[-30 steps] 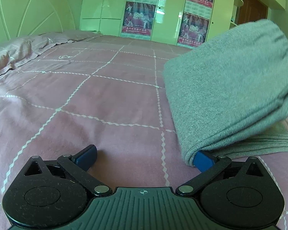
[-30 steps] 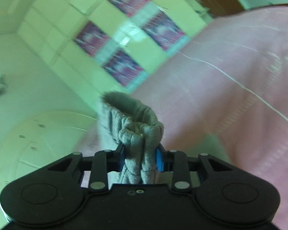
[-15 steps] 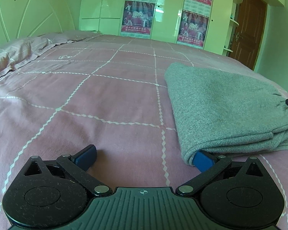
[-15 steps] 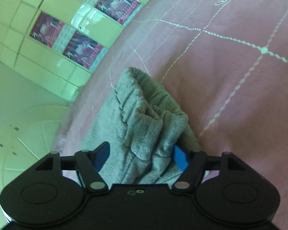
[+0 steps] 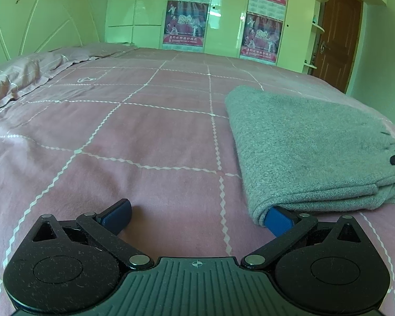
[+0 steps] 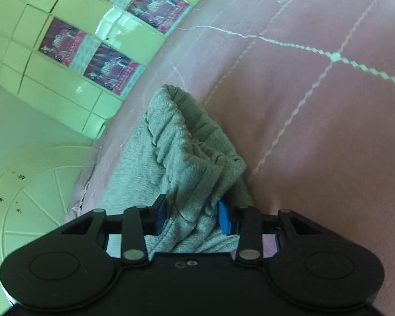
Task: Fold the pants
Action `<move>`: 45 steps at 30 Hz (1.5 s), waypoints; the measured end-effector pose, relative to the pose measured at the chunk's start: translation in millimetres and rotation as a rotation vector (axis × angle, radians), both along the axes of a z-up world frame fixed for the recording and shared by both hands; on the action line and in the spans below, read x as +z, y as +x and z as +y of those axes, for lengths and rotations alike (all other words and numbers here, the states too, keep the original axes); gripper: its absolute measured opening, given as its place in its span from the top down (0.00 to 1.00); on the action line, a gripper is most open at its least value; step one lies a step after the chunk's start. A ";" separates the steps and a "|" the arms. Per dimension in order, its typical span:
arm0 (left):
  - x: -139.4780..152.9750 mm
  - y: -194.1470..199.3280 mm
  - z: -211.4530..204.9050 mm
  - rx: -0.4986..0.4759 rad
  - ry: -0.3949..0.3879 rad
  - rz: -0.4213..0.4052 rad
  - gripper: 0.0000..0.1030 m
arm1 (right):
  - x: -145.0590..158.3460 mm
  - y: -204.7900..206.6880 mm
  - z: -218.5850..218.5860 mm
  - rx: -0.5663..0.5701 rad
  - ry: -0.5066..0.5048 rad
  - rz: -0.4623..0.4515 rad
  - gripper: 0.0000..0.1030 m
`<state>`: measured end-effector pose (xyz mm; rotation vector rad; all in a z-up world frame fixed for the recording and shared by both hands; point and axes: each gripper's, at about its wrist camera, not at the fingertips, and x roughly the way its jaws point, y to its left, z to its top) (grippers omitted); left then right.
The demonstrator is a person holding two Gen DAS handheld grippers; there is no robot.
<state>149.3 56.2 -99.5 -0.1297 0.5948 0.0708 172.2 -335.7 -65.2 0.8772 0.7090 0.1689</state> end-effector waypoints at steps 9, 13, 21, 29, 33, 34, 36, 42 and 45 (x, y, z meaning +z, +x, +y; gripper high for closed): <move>6.5 -20.7 0.0 -0.017 0.048 -0.002 0.00 | 37.5 -46.3 -16.7 -0.002 -0.119 -0.138 0.50; 22.9 -36.5 26.9 0.022 -0.031 -0.063 0.00 | 39.3 -49.5 -27.1 0.002 -0.140 -0.156 0.42; 43.7 30.1 38.6 0.010 -0.073 -0.009 0.00 | 65.8 -4.0 18.6 0.148 -0.231 -0.270 0.73; 16.8 61.1 10.3 -0.073 -0.069 0.087 0.00 | 51.7 20.0 48.5 0.270 -0.437 -0.134 0.78; 25.9 59.7 10.9 -0.076 -0.047 0.077 0.00 | 72.9 2.6 43.4 0.227 -0.458 -0.247 0.70; 28.3 60.3 10.6 -0.078 -0.039 0.072 0.00 | 75.6 1.9 44.6 0.228 -0.457 -0.271 0.70; 31.8 63.0 9.5 -0.091 -0.034 0.067 0.00 | 80.9 8.6 49.6 0.239 -0.457 -0.289 0.70; 30.1 66.3 10.3 -0.094 -0.022 0.080 0.00 | 51.4 40.2 67.3 0.278 -0.551 -0.111 0.46; 28.4 66.2 14.6 -0.086 -0.039 0.092 0.00 | 54.0 31.3 66.0 0.294 -0.614 -0.150 0.55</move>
